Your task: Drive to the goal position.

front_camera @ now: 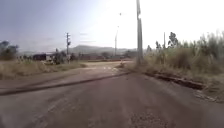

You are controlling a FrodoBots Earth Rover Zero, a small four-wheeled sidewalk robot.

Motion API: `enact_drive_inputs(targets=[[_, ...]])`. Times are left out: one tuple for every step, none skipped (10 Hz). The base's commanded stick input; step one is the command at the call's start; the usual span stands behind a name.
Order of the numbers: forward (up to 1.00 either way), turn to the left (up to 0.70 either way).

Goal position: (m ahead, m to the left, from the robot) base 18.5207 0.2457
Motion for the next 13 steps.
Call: enact_drive_inputs(targets=[[1.0, 0.0], [1.0, 0.0], [1.0, 0.0], [1.0, 0.0], [1.0, 0.0], [1.0, 0.0], [1.0, 0.0], [1.0, 0.0], [1.0, 0.0], [1.0, 0.0], [1.0, 0.0], [1.0, 0.0], [1.0, 0.0]])
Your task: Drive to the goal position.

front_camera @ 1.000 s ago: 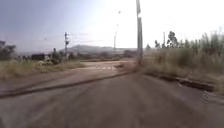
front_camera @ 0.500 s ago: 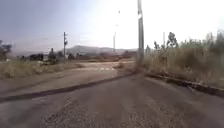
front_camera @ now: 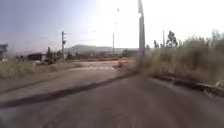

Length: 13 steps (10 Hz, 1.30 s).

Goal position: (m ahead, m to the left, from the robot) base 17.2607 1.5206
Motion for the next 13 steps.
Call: enact_drive_inputs(targets=[[1.0, 0.27], [1.0, 0.27], [1.0, 0.0], [1.0, 0.0], [1.0, 0.0], [1.0, 0.0], [1.0, 0.0], [1.0, 0.0], [1.0, 0.0], [1.0, 0.0], [1.0, 0.0], [1.0, 0.0], [1.0, 0.0]])
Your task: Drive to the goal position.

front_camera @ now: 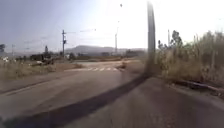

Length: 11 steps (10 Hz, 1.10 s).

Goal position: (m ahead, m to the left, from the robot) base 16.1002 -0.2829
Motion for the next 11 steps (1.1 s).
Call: enact_drive_inputs(targets=[[1.0, 0.0], [1.0, 0.0], [1.0, 0.0], [1.0, 0.0], [1.0, 0.0], [1.0, 0.0], [1.0, 0.0], [1.0, 0.0], [1.0, 0.0], [1.0, 0.0], [1.0, 0.0]])
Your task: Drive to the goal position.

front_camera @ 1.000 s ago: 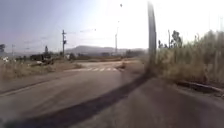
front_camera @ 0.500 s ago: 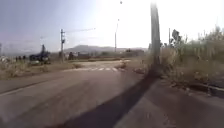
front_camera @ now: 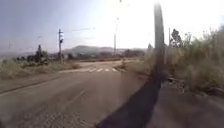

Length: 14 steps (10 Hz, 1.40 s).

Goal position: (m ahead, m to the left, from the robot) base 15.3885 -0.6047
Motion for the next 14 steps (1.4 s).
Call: enact_drive_inputs(targets=[[1.0, 0.0], [1.0, 0.0], [1.0, 0.0], [1.0, 0.0], [1.0, 0.0], [1.0, 0.0], [1.0, 0.0], [1.0, 0.0], [1.0, 0.0], [1.0, 0.0], [1.0, 0.0], [1.0, 0.0], [1.0, 0.0], [1.0, 0.0]])
